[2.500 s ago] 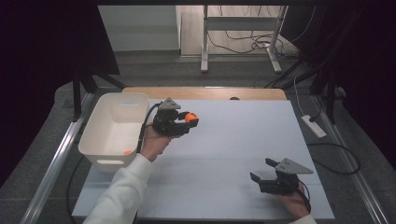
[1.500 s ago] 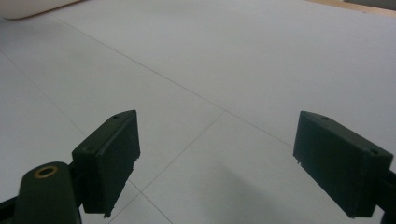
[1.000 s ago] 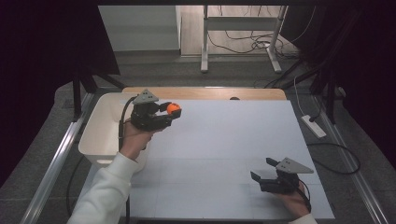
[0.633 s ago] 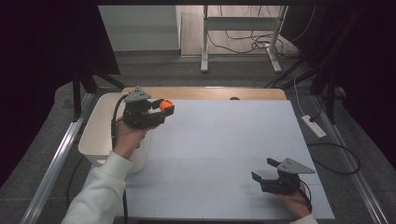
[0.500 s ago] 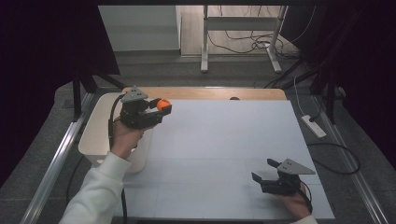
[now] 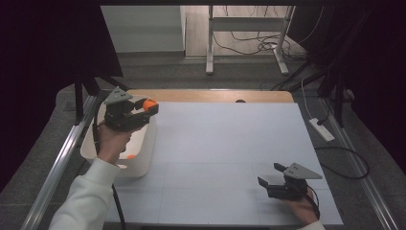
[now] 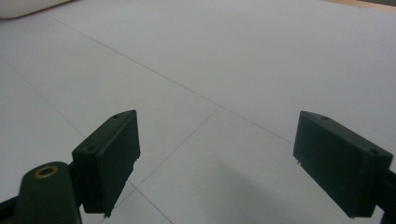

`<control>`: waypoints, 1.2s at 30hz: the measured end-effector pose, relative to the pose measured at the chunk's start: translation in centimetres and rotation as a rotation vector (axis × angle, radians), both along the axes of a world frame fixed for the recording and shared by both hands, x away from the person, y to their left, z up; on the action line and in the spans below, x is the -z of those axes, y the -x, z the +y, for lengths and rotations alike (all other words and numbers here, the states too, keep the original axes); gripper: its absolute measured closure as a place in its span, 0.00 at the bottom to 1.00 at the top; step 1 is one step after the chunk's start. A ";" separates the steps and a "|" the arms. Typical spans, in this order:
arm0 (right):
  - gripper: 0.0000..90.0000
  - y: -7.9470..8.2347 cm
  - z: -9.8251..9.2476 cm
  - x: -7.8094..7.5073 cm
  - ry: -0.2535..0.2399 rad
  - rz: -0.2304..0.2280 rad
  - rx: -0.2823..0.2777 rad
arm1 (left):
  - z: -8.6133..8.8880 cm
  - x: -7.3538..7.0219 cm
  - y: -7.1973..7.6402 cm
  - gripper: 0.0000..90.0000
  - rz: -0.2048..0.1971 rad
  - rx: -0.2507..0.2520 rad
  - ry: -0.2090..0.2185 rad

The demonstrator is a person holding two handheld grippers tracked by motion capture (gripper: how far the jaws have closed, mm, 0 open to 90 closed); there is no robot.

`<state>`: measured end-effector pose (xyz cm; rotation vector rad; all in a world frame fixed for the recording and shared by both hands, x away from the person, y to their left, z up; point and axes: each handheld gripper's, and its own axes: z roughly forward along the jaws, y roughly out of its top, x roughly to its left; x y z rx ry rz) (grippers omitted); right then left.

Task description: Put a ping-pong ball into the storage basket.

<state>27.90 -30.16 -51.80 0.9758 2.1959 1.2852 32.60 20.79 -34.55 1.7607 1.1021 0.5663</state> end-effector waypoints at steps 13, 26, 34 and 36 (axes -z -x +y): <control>0.16 0.0 0.0 0.0 0.003 0.000 0.001 | 2.2 0.8 -0.3 0.56 0.026 -0.073 -0.010; 0.16 0.1 0.2 0.0 0.015 -0.001 0.001 | 5.0 2.2 -1.0 0.56 0.074 -0.164 -0.019; 0.16 0.0 0.3 0.1 0.017 0.000 -0.002 | 5.8 2.9 -1.5 0.56 0.111 -0.193 -0.027; 0.16 0.0 0.3 0.1 0.018 -0.001 -0.002 | 5.9 3.1 -1.8 0.56 0.129 -0.197 -0.029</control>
